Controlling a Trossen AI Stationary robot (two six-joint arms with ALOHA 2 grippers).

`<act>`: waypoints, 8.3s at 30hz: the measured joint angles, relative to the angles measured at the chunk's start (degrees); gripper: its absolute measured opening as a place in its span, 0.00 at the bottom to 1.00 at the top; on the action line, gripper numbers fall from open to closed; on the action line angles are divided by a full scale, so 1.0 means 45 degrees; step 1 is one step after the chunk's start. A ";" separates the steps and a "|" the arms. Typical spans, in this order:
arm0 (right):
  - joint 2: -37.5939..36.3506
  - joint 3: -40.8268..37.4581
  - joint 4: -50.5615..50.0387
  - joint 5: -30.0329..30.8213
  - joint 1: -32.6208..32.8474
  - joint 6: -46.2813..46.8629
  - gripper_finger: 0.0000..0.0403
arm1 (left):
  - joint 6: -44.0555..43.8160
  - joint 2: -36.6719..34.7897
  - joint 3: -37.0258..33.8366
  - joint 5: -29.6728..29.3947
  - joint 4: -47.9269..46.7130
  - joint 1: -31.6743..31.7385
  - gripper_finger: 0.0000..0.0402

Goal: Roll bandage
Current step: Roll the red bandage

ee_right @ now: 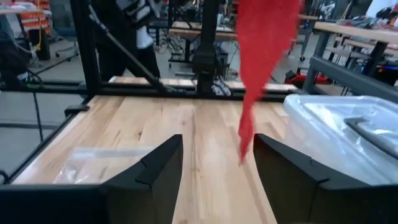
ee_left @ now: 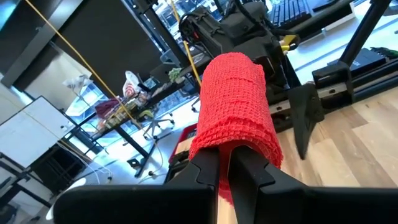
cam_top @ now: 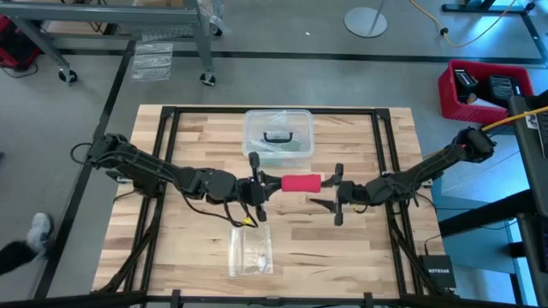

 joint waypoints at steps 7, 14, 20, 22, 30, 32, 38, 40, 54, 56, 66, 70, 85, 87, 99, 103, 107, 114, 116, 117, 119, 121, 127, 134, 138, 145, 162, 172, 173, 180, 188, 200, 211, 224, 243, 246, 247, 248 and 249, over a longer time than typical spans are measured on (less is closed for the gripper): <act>0.0096 0.0315 0.0010 0.0372 0.0000 -0.0214 0.50 | -0.0127 0.0000 -0.0003 0.0015 -0.0257 -0.0013 0.03; 0.0043 0.0315 -0.2997 -0.0472 0.0010 0.2834 0.50 | -0.1204 0.0000 -0.0801 0.0011 -0.0912 -0.0178 0.03; 0.0038 0.0310 -0.5465 -0.1829 0.0010 0.5627 0.50 | -0.3380 0.0139 -0.2504 0.0414 -0.0968 -0.0029 0.03; 0.0038 0.0315 -0.5379 -0.2077 0.0010 0.5790 0.50 | -0.4125 0.0359 -0.2937 0.0815 -0.1007 -0.0013 0.03; 0.0179 0.0315 -0.1864 -0.1811 0.0000 0.3665 0.50 | -0.5433 0.1703 -0.3496 0.1160 -0.0112 -0.0027 0.03; 0.0419 0.0315 -0.1029 -0.1750 0.0000 0.3146 0.50 | -0.4962 0.1836 -0.3496 0.1151 0.0541 -0.0018 0.03; 0.1425 0.0431 -0.0402 -0.1754 -0.0017 0.2861 0.50 | -0.4026 0.1748 -0.3472 0.1154 0.1249 0.0069 0.03; 0.1594 0.0945 -0.1185 -0.1832 -0.0116 0.2794 0.50 | -0.3844 0.1729 -0.3467 0.1148 0.1382 0.0074 0.03; 0.3545 0.6078 -0.8804 -0.4684 -0.1627 0.2689 0.73 | -0.3820 0.1724 -0.3462 0.1156 0.1704 -0.0028 0.03; 0.3933 0.6326 -0.8793 -0.4936 -0.1698 0.2584 0.74 | -0.3814 0.1724 -0.3462 0.1151 0.1728 -0.0039 0.03; 0.4599 0.6445 -0.9205 -0.4415 -0.1681 0.2389 0.68 | -0.3644 0.1729 -0.3467 0.1153 0.1796 -0.0125 0.03; 0.4607 0.6445 -0.9450 -0.4309 -0.1690 0.2143 0.62 | -0.3602 0.1729 -0.3467 0.1151 0.1835 -0.0125 0.03; 0.4628 0.6420 -0.9961 -0.4059 -0.1681 0.2090 0.49 | -0.3722 0.1719 -0.3467 0.1098 0.2051 -0.0230 0.03; 0.4628 0.6420 -0.9984 -0.4049 -0.1681 0.2063 0.43 | -0.3820 0.1719 -0.3467 0.1087 0.2033 -0.0299 0.04; 0.4628 0.6420 -1.0095 -0.3978 -0.1666 0.2030 0.36 | -0.3587 0.1627 -0.3447 0.0405 0.1451 -0.0751 0.10; 0.4628 0.6410 -1.0233 -0.3860 -0.1671 0.2125 0.36 | -0.3668 0.1598 -0.3447 -0.0814 0.0770 -0.1057 0.11; 0.4623 0.6409 -1.0173 -0.3840 -0.1671 0.2141 0.36 | -0.3578 0.1481 -0.3447 -0.0953 0.0542 -0.1407 0.11; 0.4623 0.6411 -1.0145 -0.3878 -0.1671 0.2143 0.36 | -0.5049 0.0499 -0.3452 -0.1554 -0.1086 -0.1694 0.11; 0.4619 0.6411 -1.0140 -0.3880 -0.1671 0.2140 0.36 | -0.5663 0.0408 -0.3523 -0.1508 -0.1310 -0.1682 0.11; 0.4618 0.6411 -1.0121 -0.3883 -0.1671 0.2138 0.36 | -0.5804 0.0408 -0.3613 -0.1440 -0.1318 -0.1642 0.11; 0.4618 0.6411 -1.0107 -0.3892 -0.1671 0.2140 0.36 | -0.6226 0.0408 -0.3979 -0.1189 -0.1074 -0.1573 0.11; 0.4618 0.6411 -1.0049 -0.3931 -0.1671 0.2139 0.36 | -0.6887 0.0408 -0.4508 -0.0799 -0.0458 -0.1392 0.11; 0.4618 0.6408 -1.0043 -0.3951 -0.1671 0.2138 0.36 | -0.8682 0.0418 -0.5455 -0.0570 0.1036 -0.0999 0.11; 0.4616 0.6411 -1.0014 -0.3951 -0.1671 0.2138 0.37 | -0.9421 0.0429 -0.5453 0.0102 0.1052 -0.0922 0.21; 0.4618 0.6411 -0.9987 -0.3946 -0.1671 0.2138 0.37 | -0.9800 0.0672 -0.5453 0.0112 0.1045 -0.0897 0.33; 0.4614 0.6411 -0.9567 -0.3951 -0.1671 0.2147 0.37 | -1.0404 0.1973 -0.5458 0.0587 0.1900 -0.0561 0.43; 0.4609 0.6411 -0.9120 -0.4082 -0.1671 0.2147 0.37 | -0.8359 0.4072 -0.4765 0.2008 0.4421 0.0591 0.39; 0.4609 0.6416 -0.9101 -0.4082 -0.1671 0.2143 0.37 | -0.7526 0.4065 -0.4620 0.2319 0.4822 0.0589 0.24; 0.4609 0.6416 -0.9096 -0.4081 -0.1671 0.2143 0.37 | -0.7638 0.4065 -0.4623 0.2361 0.4768 0.0589 0.21; 0.4609 0.6419 -0.9177 -0.4082 -0.1671 0.2162 0.37 | -0.9227 0.4065 -0.4623 0.3542 0.4556 0.0522 0.02; 0.4995 0.5988 -1.0048 -0.4069 -0.1669 0.3036 0.37 | -1.1656 0.4065 -0.4623 0.4480 0.3171 -0.0055 0.01; 0.7110 0.5298 -0.8298 -0.3918 -0.1666 0.3986 0.37 | -1.2650 0.4065 -0.4624 0.4376 0.3015 -0.0285 0.00; 0.8656 0.5516 -0.7730 -0.2884 -0.1667 0.4600 0.53 | -1.3077 0.4065 -0.4632 0.4347 0.2994 -0.0287 0.01; 0.8149 0.6950 -1.0656 -0.3747 -0.1671 0.4086 0.69 | -1.3073 0.4062 -0.4632 0.4350 0.3009 -0.0285 0.01; 0.4567 0.1201 -0.4849 -0.4086 -0.1039 0.3394 0.58 | -1.3400 0.4051 -0.4628 0.4340 0.3310 -0.0350 0.01; 0.4583 0.1024 -0.4842 -0.3628 -0.0341 0.3782 0.58 | -1.4112 0.4036 -0.4628 0.4328 0.3082 -0.0546 0.00; 0.4589 0.1029 -0.4735 -0.3279 -0.0113 0.3774 0.58 | -1.4376 0.4028 -0.4628 0.4327 0.2979 -0.0637 0.00; 0.4586 0.1029 -0.4553 -0.2827 0.0054 0.3653 0.57 | -1.4652 0.4023 -0.4628 0.4330 0.2877 -0.0716 0.00; 0.4584 0.1033 -0.4348 -0.2333 0.0170 0.3372 0.57 | -1.4843 0.4022 -0.4628 0.4333 0.2833 -0.0790 0.01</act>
